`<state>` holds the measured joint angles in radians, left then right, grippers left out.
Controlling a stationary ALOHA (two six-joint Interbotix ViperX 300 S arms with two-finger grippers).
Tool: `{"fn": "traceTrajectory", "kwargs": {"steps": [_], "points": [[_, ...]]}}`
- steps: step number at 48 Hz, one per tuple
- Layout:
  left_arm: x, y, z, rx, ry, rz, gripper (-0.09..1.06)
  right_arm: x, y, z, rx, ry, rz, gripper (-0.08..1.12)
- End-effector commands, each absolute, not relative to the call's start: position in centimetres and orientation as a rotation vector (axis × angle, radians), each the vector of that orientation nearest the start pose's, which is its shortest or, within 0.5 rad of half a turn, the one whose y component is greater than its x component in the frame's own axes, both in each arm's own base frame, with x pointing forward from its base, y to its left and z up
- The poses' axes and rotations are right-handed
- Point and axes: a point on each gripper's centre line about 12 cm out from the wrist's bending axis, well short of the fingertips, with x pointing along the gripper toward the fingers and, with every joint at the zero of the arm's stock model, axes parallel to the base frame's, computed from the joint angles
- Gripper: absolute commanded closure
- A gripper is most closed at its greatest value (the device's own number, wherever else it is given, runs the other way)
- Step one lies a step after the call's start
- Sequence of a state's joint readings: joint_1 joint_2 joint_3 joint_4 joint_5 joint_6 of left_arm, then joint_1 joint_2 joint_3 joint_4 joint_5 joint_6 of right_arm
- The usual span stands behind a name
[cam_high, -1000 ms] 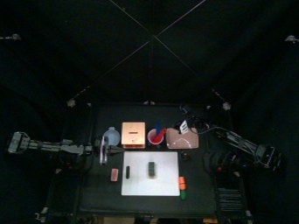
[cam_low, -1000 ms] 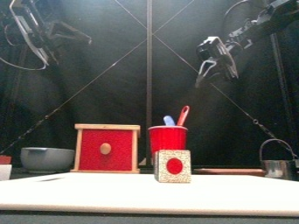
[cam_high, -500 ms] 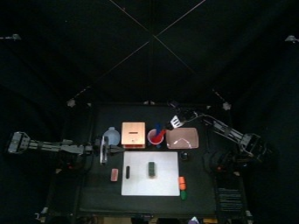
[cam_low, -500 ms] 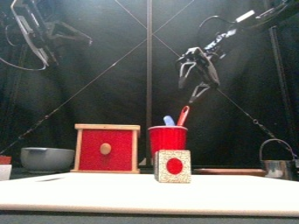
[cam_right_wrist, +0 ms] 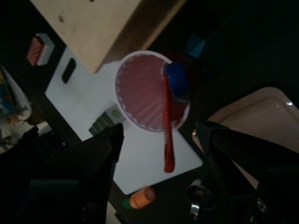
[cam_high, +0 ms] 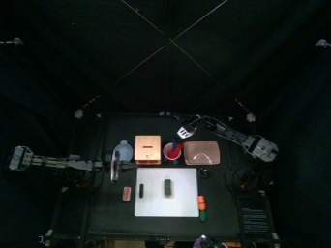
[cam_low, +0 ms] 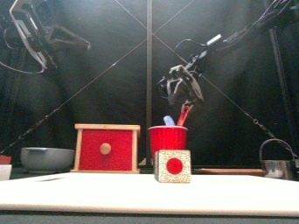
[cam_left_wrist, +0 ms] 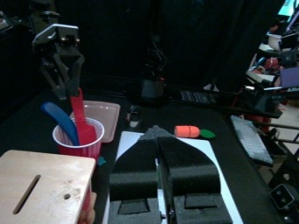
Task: Cut the sushi into 4 pieces with the knife
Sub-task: Pick up the knife at its handle with right hand
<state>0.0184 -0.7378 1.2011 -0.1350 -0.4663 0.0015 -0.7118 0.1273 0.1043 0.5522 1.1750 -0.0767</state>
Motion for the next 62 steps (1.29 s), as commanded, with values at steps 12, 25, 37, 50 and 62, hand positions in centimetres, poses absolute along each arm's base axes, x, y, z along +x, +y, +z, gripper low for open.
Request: {"fn": "traceTrajectory", "kwargs": {"steps": [12,25,37,50,62], "points": [[22.7,1.5,25.2,-0.125,-0.004,0.099,0.72,35.9,-22.8,25.0,0.884,1.186,-0.219,0.08],[22.7,1.6,25.0,-0.127,0.002,0.104,0.72,36.1,-21.8,24.2,0.892,1.233,-0.195,0.08],[22.6,1.6,24.8,-0.127,0.007,0.105,0.72,36.4,-21.9,23.6,0.89,1.251,-0.197,0.21],[22.5,1.7,24.6,-0.133,0.016,0.109,0.72,36.6,-21.9,23.6,0.887,1.253,-0.194,0.5],[22.5,1.8,24.6,-0.132,0.014,0.114,0.72,36.8,-21.7,24.7,0.878,1.265,-0.171,0.8]]}}
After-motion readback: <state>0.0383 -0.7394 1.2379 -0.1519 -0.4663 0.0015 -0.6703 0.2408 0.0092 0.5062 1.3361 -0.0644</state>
